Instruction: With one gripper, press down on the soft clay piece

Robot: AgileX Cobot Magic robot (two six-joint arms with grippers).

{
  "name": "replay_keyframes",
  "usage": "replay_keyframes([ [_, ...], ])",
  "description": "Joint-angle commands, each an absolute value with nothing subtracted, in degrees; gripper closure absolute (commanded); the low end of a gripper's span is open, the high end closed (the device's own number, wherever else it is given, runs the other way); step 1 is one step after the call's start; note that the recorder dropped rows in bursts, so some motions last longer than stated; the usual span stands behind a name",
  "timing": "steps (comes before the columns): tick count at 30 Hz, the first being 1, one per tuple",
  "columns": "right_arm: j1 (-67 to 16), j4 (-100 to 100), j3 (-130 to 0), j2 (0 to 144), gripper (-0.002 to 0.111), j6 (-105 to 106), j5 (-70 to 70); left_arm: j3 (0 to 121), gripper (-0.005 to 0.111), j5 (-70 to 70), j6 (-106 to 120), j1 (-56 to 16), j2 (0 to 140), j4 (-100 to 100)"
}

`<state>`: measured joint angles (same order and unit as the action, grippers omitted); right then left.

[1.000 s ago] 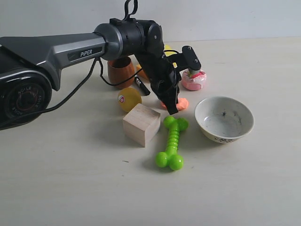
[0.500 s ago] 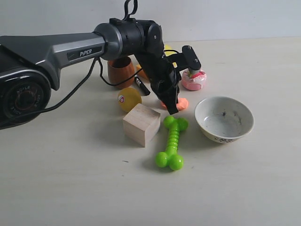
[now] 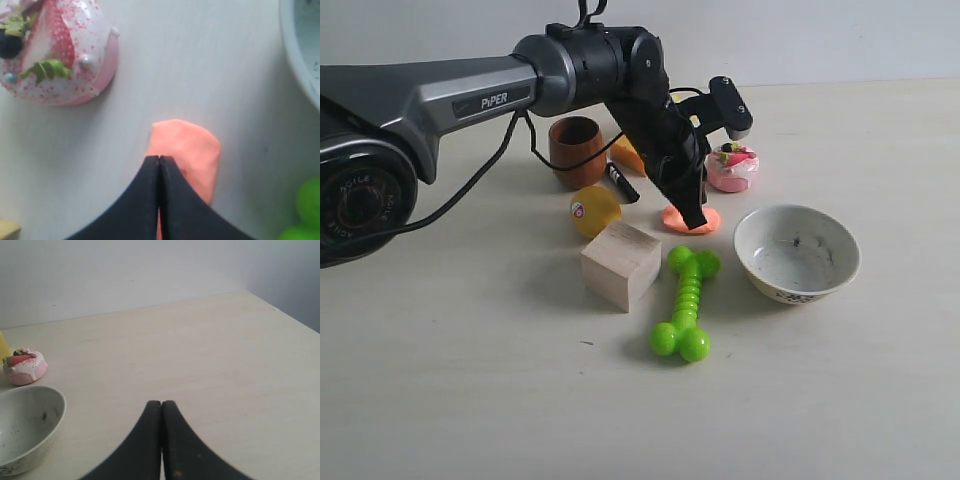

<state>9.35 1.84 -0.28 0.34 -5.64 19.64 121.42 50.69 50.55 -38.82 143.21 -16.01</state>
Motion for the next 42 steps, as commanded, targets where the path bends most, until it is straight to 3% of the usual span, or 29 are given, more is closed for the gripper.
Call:
replay_keyframes([
  [1, 9.33, 1.86, 0.00, 0.00, 0.108, -5.65, 19.41, 121.44, 0.107, 52.22, 48.78, -38.81, 142.43, -16.73],
  [6, 9.33, 1.86, 0.00, 0.00, 0.108, -5.65, 19.41, 121.44, 0.107, 53.69, 40.08, -38.43, 139.04, -17.05],
  [14, 9.33, 1.86, 0.00, 0.00, 0.108, -5.65, 19.41, 121.44, 0.107, 54.50, 46.48, -38.29, 134.21, -26.89],
  [22, 9.33, 1.86, 0.00, 0.00, 0.108, -5.65, 19.41, 119.30, 0.107, 55.02, 44.66, -37.63, 127.97, -24.33],
  [30, 9.33, 1.86, 0.00, 0.00, 0.108, -5.65, 19.41, 105.00, 0.107, 50.91, 43.96, -35.24, 116.20, -24.81],
  [42, 9.33, 1.86, 0.00, 0.00, 0.108, -5.65, 19.41, 80.59, 0.107, 35.30, 34.87, -33.62, 87.74, -23.57],
])
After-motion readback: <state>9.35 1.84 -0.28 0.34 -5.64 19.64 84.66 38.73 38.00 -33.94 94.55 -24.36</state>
